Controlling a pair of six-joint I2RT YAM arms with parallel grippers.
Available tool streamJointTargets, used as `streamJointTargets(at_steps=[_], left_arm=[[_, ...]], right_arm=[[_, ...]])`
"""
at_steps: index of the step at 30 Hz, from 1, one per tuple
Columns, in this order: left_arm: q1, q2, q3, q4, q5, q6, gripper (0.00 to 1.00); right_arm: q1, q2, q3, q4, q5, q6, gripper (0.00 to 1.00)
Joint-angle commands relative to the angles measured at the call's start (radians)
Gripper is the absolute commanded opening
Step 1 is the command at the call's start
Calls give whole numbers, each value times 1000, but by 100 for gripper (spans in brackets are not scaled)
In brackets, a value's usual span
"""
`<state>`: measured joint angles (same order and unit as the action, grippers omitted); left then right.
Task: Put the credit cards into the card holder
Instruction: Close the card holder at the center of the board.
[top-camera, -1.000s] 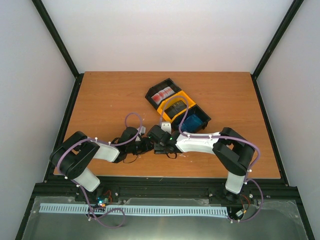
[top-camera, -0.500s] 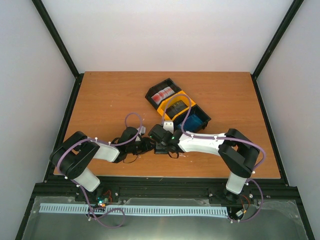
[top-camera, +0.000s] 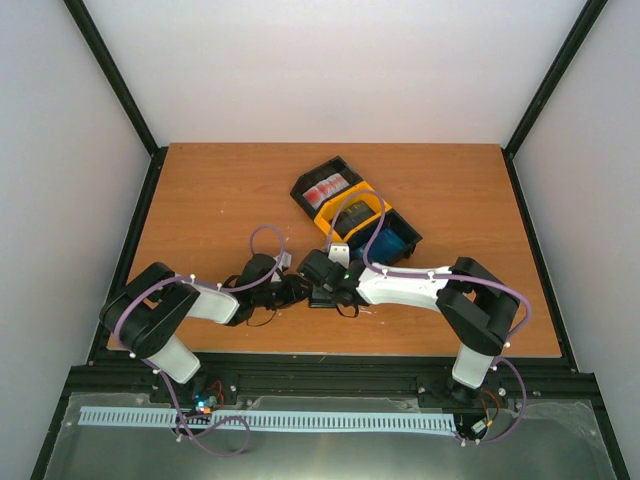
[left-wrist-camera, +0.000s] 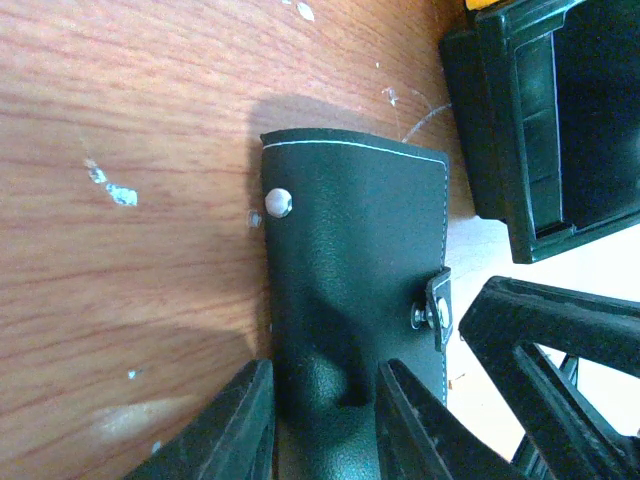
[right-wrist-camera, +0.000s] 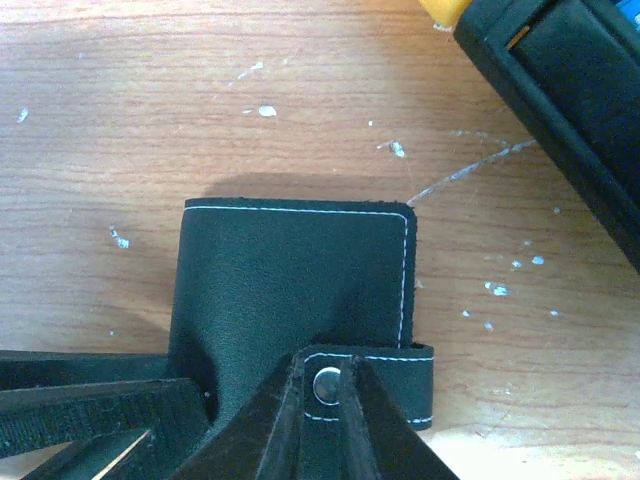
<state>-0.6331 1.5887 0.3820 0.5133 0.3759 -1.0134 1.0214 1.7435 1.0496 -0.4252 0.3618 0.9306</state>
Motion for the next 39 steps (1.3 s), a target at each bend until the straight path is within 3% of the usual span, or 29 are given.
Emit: streamJointTargets(at_steps=[1,39], left_arm=[[4,62,-41,-209,-56,-7,31],[4,74,-32,-205,-55,-5,31]], right_arm=[[-11,5,-27,39,-7,31,13],[-23,68,-39,19,-108,26,6]])
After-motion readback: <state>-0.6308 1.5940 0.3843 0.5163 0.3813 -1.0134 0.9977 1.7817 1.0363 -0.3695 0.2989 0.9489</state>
